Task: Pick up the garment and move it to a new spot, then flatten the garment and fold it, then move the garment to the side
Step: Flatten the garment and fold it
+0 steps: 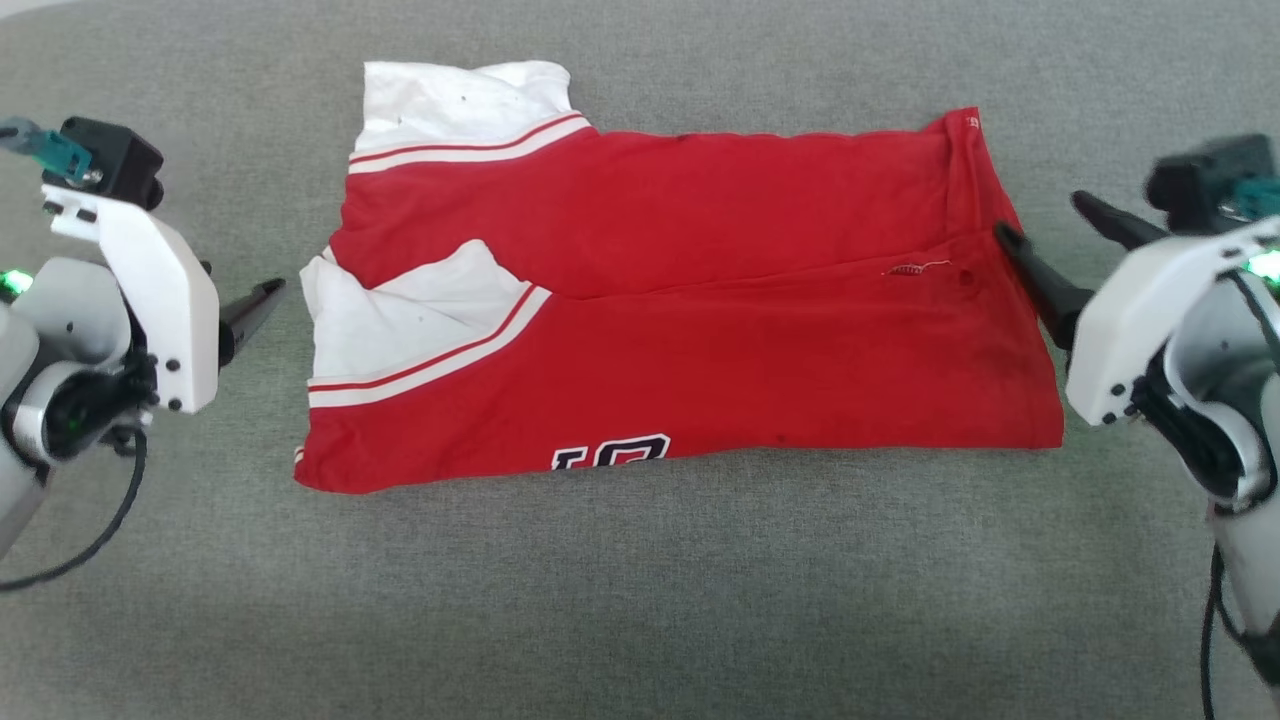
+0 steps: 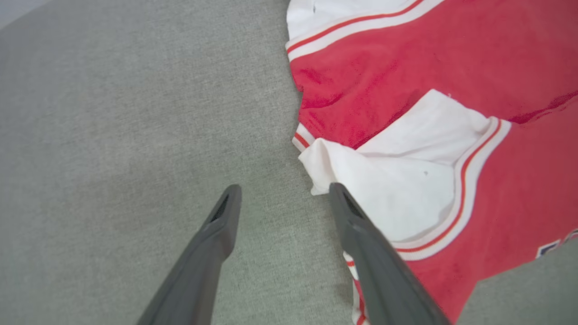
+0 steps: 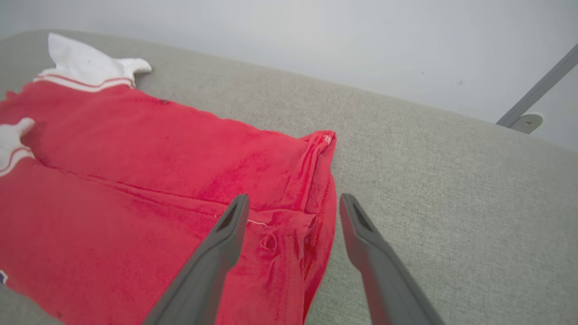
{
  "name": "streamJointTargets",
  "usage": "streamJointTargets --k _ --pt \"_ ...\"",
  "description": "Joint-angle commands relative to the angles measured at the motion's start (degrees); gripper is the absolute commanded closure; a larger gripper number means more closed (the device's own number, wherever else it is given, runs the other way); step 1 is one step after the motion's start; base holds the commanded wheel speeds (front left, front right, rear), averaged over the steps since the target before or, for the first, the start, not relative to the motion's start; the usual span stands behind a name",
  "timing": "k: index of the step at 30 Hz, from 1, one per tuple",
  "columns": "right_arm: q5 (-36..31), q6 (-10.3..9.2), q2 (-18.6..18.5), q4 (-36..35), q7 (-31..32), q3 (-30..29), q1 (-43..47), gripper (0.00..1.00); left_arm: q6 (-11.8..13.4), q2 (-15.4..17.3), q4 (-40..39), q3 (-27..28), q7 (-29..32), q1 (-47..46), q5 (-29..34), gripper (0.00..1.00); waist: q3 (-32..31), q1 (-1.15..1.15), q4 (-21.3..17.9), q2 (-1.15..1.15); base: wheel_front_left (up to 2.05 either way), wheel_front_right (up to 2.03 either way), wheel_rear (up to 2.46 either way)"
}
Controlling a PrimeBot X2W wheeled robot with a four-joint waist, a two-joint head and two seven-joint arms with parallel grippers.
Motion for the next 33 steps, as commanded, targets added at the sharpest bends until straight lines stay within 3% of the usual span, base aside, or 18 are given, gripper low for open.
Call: streamJointTargets --k 1,8,13,18,24,25,26,33 --pt "-0.62 -0.1 0.99 -1.82 -0.99 -1.68 1.87 0.0 1.78 1.42 -3.49 0.45 0.7 1.28 -0.72 0.0 -0.3 0.0 0.18 0.0 0.0 0.0 0.0" --pt "-6.03 -0.08 6.0 -11.95 -4.22 -10.05 9.79 0.0 12.48 8.95 -24.24 0.29 5.04 8.98 -5.07 0.0 -0.41 0.0 -0.03 0.0 0.0 0.0 0.0" --pt "-8.89 -0.07 11.05 -18.42 -3.6 -13.4 14.72 0.0 17.71 11.34 -30.72 -0.1 4.79 13.53 -6.78 0.0 0.45 0.0 -1.52 0.0 0.0 0.0 0.0" --pt "-9.85 -0.07 14.91 -22.56 -1.3 -15.33 18.65 0.0 18.81 10.64 -27.03 -0.6 3.26 15.36 -6.64 0.0 1.56 0.0 -3.12 0.0 0.0 0.0 0.0" --pt "-8.87 -0.07 15.06 -22.93 5.39 -14.62 22.12 0.0 15.43 5.57 -17.12 -1.39 3.48 16.6 -9.3 0.0 2.16 0.0 -4.53 0.0 0.0 0.0 0.0" --pt "-8.84 -0.07 14.85 -22.47 6.81 -14.69 22.35 0.0 14.44 4.68 -15.72 -1.99 3.8 16.63 -9.33 0.54 2.2 0.0 -4.64 0.0 0.0 0.0 0.0" --pt "-8.79 -0.07 14.53 -22.03 8.2 -14.34 22.44 0.0 13.61 3.66 -14.29 -2.13 4.02 16.62 -9.93 1.0 2.23 0.0 -4.71 0.0 0.0 0.0 0.0" --pt "-8.17 -0.07 13.3 -17.66 15.62 -12.84 19.05 0.0 9.59 -1.54 -8.28 -3.82 4.56 15.13 -8.83 1.0 2.43 0.0 -3.84 0.0 0.0 0.0 0.0"
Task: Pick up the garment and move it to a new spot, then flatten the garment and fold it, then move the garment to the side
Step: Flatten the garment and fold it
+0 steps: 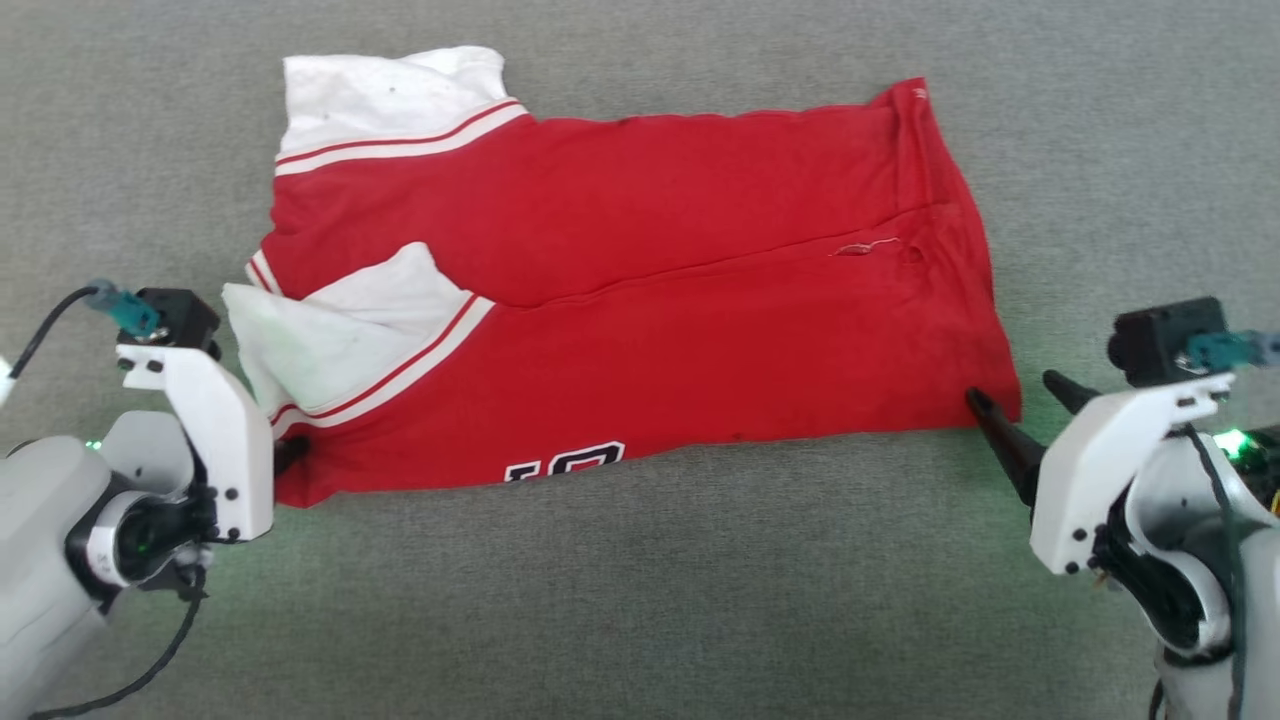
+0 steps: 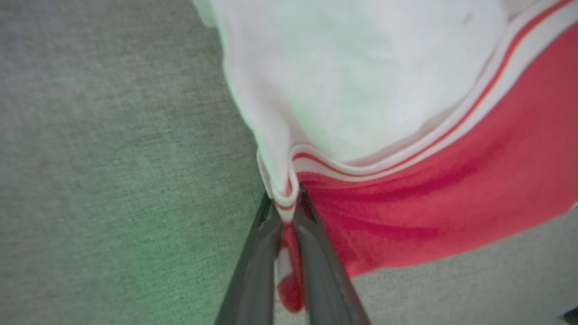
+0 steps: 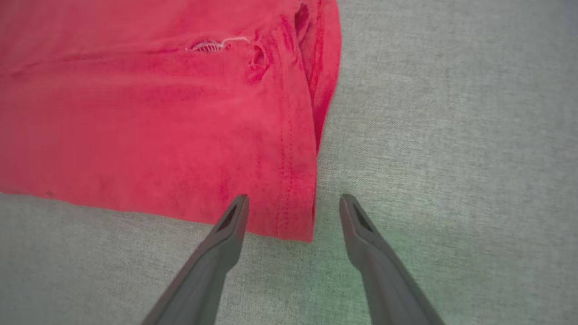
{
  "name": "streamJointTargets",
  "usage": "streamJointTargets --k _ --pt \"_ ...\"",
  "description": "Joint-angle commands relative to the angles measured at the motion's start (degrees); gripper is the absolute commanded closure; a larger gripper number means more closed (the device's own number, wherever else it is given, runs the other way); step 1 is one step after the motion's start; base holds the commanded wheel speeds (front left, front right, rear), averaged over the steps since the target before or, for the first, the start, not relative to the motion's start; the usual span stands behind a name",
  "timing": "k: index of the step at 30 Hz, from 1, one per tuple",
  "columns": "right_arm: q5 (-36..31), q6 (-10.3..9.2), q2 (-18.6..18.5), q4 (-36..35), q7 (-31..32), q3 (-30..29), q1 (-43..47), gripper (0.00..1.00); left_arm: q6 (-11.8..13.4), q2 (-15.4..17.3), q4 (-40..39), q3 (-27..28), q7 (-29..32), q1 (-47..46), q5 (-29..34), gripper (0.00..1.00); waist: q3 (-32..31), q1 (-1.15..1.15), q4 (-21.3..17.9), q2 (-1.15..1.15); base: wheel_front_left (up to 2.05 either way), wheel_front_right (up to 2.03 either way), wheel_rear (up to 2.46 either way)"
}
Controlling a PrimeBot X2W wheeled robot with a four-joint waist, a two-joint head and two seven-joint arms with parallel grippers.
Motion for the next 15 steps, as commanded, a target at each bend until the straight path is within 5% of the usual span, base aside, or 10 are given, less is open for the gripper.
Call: streamJointTargets --k 1,10,11,12,15 --pt "-0.05 -0.02 -0.07 1.58 1.64 0.04 -1.41 0.0 -0.74 -3.92 1.57 -2.46 0.56 1.55 0.31 1.0 0.1 0.0 0.61 -0.01 0.0 0.0 0.0" --pt "-0.57 -0.02 -0.87 13.68 10.23 4.05 -5.01 0.0 -2.89 -7.17 4.83 -2.97 0.35 -0.07 1.01 1.0 0.07 0.0 2.92 -0.01 0.0 0.0 0.0" --pt "0.05 -0.02 -0.82 14.7 10.82 4.68 -5.14 0.36 -3.02 -7.22 5.11 -3.05 0.24 -0.08 1.1 1.0 0.02 0.0 3.06 -0.01 0.0 0.0 0.0" --pt "0.54 -0.01 -0.94 15.4 11.04 5.33 -5.44 0.95 -3.17 -7.4 5.31 -2.9 0.09 -0.02 0.97 1.0 -0.02 0.0 3.18 -0.01 0.0 0.0 0.0" --pt "1.69 -0.02 -2.13 16.35 11.88 5.58 -6.14 1.0 -3.4 -7.36 5.73 -2.91 -0.24 0.12 1.17 1.0 -0.21 0.0 3.59 -0.01 0.0 0.0 0.0"
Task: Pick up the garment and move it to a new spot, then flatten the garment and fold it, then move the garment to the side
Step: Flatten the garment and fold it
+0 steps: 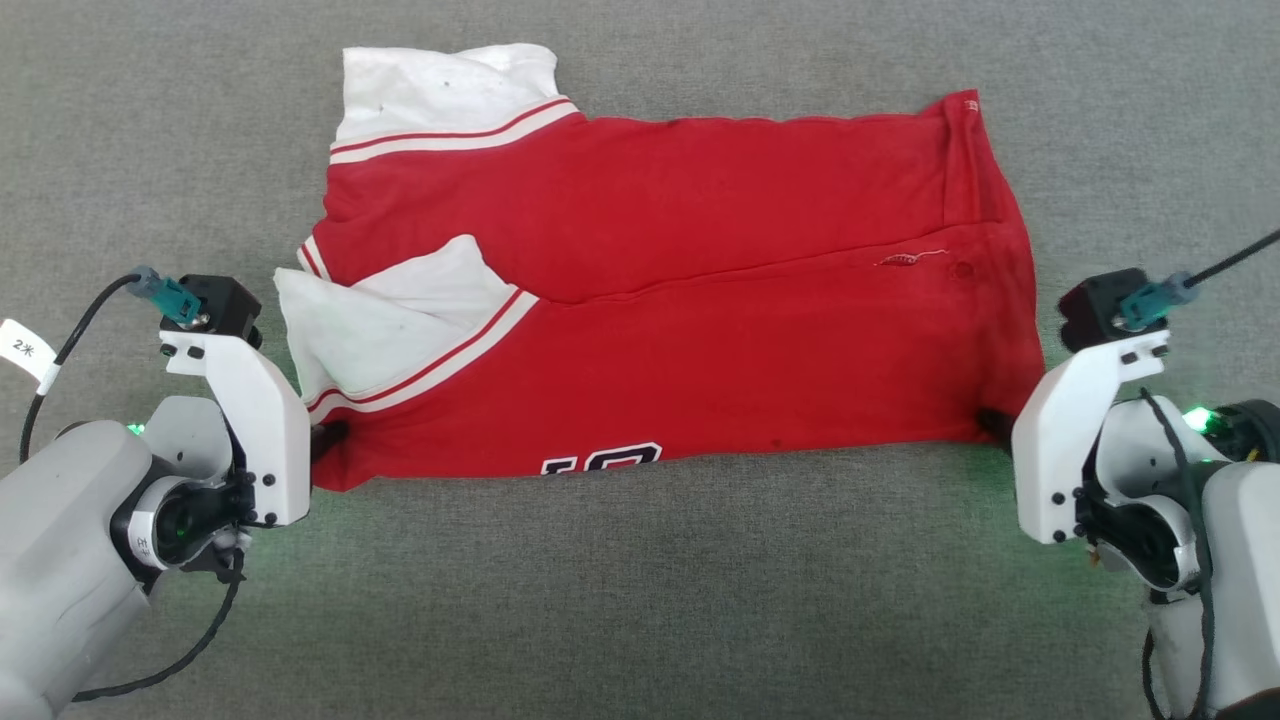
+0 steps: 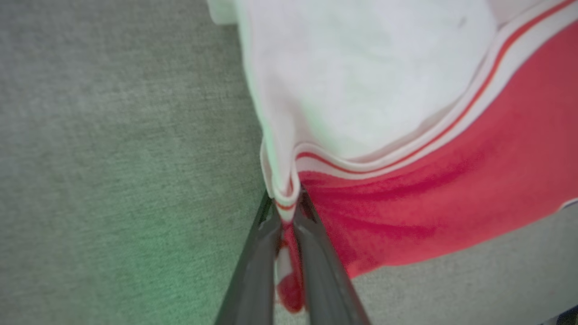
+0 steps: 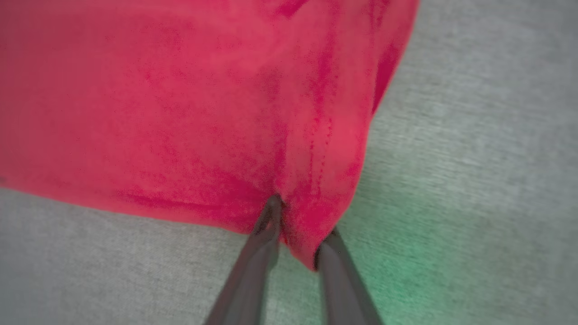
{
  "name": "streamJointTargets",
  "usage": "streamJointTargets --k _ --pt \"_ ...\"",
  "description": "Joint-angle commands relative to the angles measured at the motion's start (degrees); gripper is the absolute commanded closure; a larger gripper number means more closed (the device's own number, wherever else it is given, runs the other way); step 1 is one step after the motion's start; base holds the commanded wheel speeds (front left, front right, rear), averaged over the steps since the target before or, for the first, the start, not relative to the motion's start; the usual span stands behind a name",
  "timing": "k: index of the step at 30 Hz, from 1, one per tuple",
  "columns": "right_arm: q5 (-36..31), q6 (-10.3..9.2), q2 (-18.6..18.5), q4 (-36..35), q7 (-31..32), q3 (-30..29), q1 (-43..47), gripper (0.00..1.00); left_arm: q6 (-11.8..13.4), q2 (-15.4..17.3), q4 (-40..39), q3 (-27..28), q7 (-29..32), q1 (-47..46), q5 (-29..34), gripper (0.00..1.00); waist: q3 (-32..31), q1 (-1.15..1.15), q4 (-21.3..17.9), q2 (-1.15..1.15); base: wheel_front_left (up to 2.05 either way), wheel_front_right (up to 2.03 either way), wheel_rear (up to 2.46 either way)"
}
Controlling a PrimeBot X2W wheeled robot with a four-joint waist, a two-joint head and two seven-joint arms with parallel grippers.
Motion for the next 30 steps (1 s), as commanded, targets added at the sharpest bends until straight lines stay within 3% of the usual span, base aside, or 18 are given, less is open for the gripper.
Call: streamJointTargets --k 1,8,16,23,27,28,29,30 --pt "0.39 -0.04 0.25 2.15 1.15 0.94 1.68 1.0 -0.15 -2.05 0.7 -2.05 0.61 2.47 0.03 1.0 -0.14 0.0 0.09 -0.01 0.0 0.0 0.0" --pt "3.38 -0.08 -3.5 -4.26 4.33 -0.09 2.67 1.0 1.52 2.49 -3.64 -0.74 0.93 3.33 -0.82 1.0 -1.68 0.0 0.31 -0.01 0.0 0.0 0.0" --pt "4.45 -0.08 -5.15 -14.64 9.38 -5.18 8.5 1.0 7.59 9.84 -16.39 0.1 1.21 6.0 -1.07 1.0 -2.89 0.0 0.69 -0.01 0.0 0.0 0.0" --pt "4.34 -0.08 -2.08 -22.94 15.68 -9.62 16.77 1.0 13.1 14.0 -26.5 -0.53 0.5 10.71 -2.2 1.0 -2.72 0.0 0.91 -0.01 0.0 0.0 0.0" --pt "3.74 -0.08 0.37 -22.68 15.47 -10.33 19.34 1.0 13.51 13.1 -26.53 -1.22 -0.09 12.71 -2.67 1.0 -2.3 0.0 0.81 -0.01 0.0 0.0 0.0" --pt "3.73 -0.08 0.72 -22.13 14.83 -9.97 19.37 1.0 13.18 12.61 -25.78 -1.25 -0.4 12.97 -2.76 0.91 -2.18 0.0 0.71 -0.01 0.0 0.0 0.0" --pt "3.75 -0.08 0.78 -21.24 13.76 -9.51 19.09 0.83 12.49 12.02 -25.06 -1.36 -0.74 13.03 -2.64 0.65 -2.04 0.0 0.66 -0.01 0.0 0.0 0.0" --pt "4.24 -0.08 0.74 -20.02 12.94 -9.01 18.8 0.64 11.81 11.4 -24.19 -1.28 -1.15 12.95 -2.69 0.21 -1.95 0.0 0.61 -0.01 0.0 0.0 0.0"
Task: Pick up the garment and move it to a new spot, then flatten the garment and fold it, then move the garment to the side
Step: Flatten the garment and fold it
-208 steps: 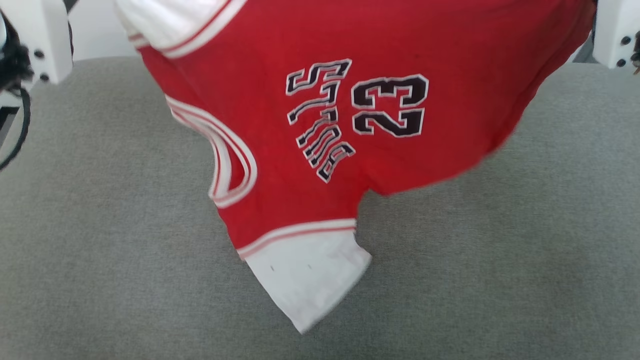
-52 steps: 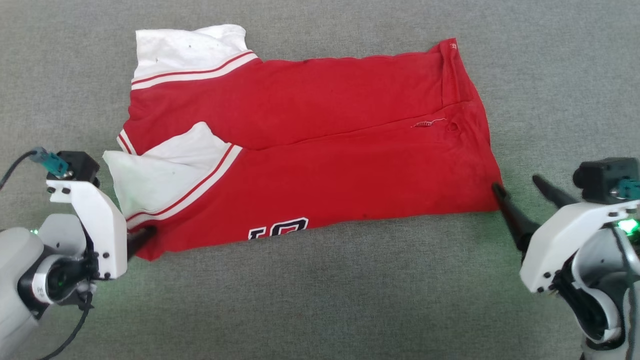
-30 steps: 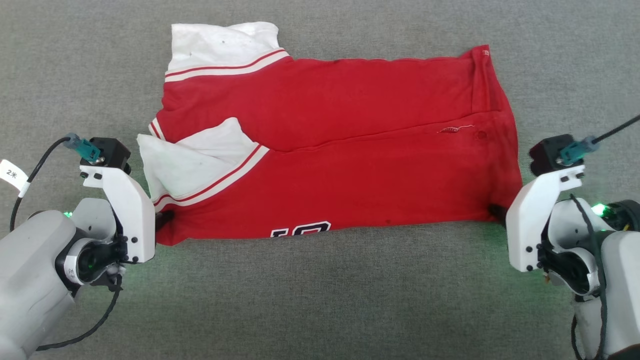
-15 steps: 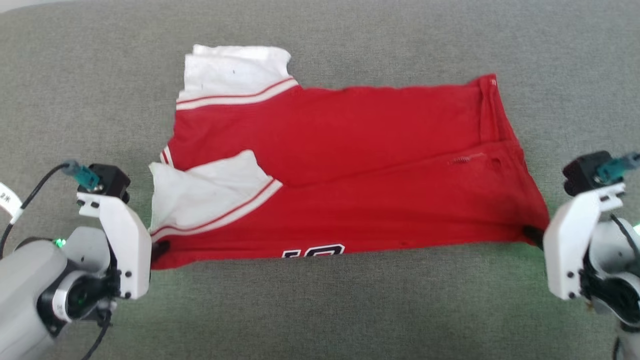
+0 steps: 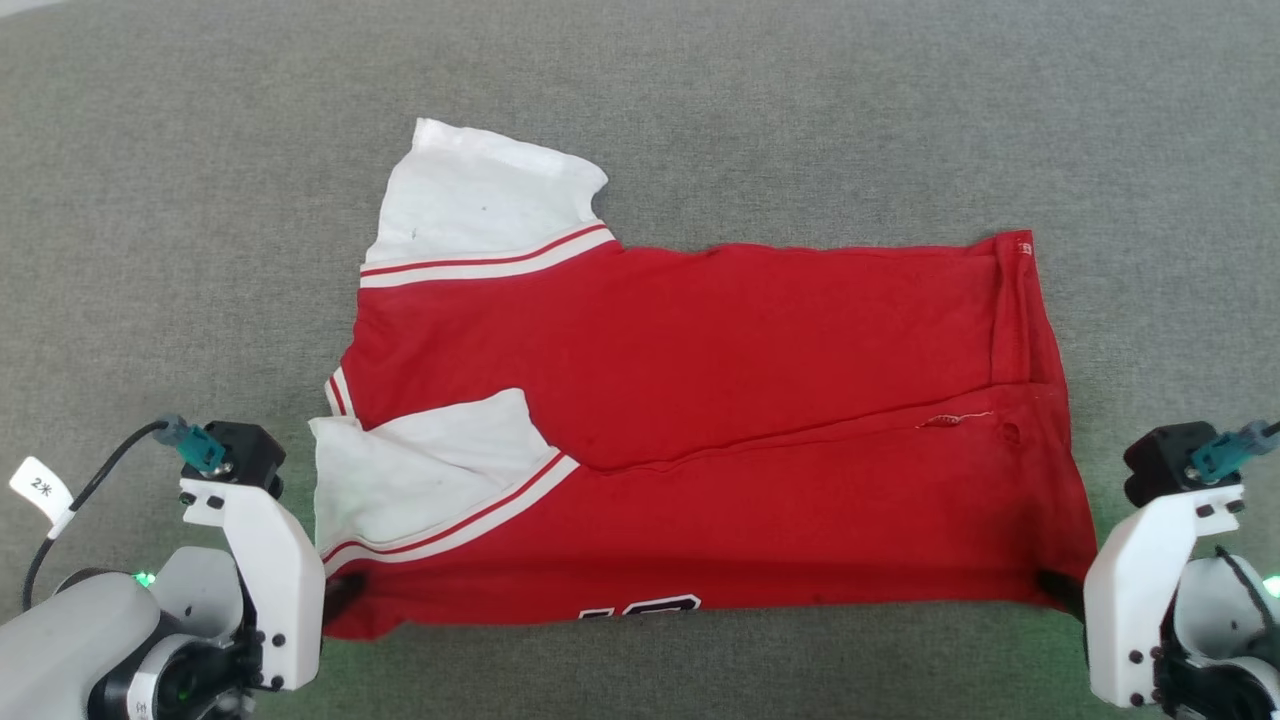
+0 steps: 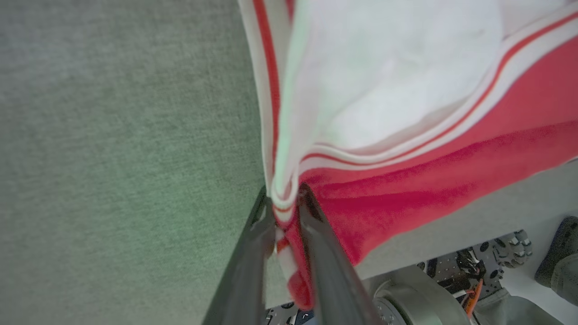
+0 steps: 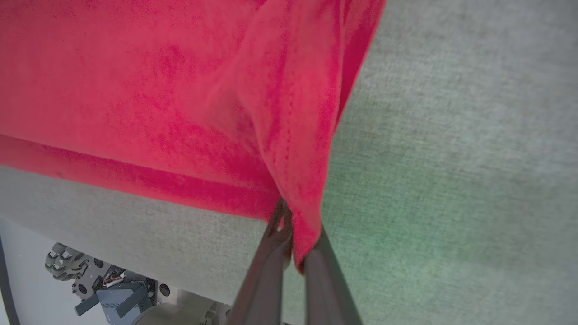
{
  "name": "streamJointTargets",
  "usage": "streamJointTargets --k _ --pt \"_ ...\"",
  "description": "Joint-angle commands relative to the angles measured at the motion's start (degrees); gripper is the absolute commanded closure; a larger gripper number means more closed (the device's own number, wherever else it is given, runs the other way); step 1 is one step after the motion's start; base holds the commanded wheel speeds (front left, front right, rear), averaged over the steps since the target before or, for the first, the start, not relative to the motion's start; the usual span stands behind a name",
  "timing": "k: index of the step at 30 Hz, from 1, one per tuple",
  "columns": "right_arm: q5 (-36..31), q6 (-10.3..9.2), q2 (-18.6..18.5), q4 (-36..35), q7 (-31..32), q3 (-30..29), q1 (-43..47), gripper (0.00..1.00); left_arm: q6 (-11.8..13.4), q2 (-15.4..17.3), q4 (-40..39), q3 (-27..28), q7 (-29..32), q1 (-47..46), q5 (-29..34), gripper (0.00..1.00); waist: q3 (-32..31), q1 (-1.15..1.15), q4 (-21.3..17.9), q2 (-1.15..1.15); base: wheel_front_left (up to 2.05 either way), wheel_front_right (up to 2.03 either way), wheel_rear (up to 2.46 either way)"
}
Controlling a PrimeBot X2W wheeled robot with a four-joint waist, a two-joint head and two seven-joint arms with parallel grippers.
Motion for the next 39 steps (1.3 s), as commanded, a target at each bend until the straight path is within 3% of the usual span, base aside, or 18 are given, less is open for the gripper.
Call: streamJointTargets --k 1,2,6,11,16,19,31,35,39 --pt "0.37 -0.14 -0.31 2.65 -1.98 0.84 -0.52 0.37 -1.32 -1.21 2.26 0.3 -0.73 0.58 -0.6 0.0 0.24 0.0 -0.18 0.0 0.0 0.0 0.0" --pt "0.14 -0.14 -0.59 3.62 -2.73 1.19 -0.85 0.0 -1.72 -1.25 3.3 0.19 -0.44 0.34 -0.49 0.0 0.27 0.0 -0.26 0.0 0.0 0.0 0.0" --pt "-0.01 -0.14 -0.62 4.9 -5.05 1.62 -1.78 0.0 -2.65 -0.43 4.95 0.75 -0.04 -1.25 -0.19 0.0 0.26 0.0 -0.66 0.0 0.0 0.0 0.0" --pt "0.01 -0.11 -1.31 1.33 -8.97 1.53 -2.72 0.0 -2.87 3.3 2.18 2.6 1.7 -4.87 0.82 0.0 -0.06 0.0 -1.69 0.0 0.0 0.0 0.0" --pt "-1.31 -0.1 0.22 -4.66 -16.3 0.35 -4.33 0.0 -2.9 6.58 0.75 4.76 4.56 -10.01 2.15 0.0 0.52 0.0 -3.69 0.0 0.0 0.0 0.0" --pt "-2.85 -0.09 1.23 -7.59 -22.18 1.35 -6.1 0.0 -4.64 7.1 2.06 6.09 5.19 -14.02 3.87 0.0 1.37 0.0 -5.49 0.0 0.0 0.0 0.0" --pt "-9.9 -0.09 6.29 -9.0 -48.82 6.2 -12.47 0.0 -14.61 0.38 19.21 8.33 3.46 -28.69 11.27 0.0 6.47 0.0 -13.85 0.0 0.0 0.0 0.0" --pt "-10.13 -0.09 7.64 -7.25 -53.95 6.88 -13.66 0.0 -16.69 -2.46 26.26 8.58 3.65 -32.12 11.87 0.0 8.32 0.0 -15.97 0.0 0.0 0.0 0.0" --pt "-9.83 -0.09 8.26 -4.63 -54.75 8.61 -14.34 0.0 -17.71 -4.29 33.04 8.43 5.51 -34.11 11.4 0.0 9.79 0.0 -17.65 0.0 0.0 0.0 0.0"
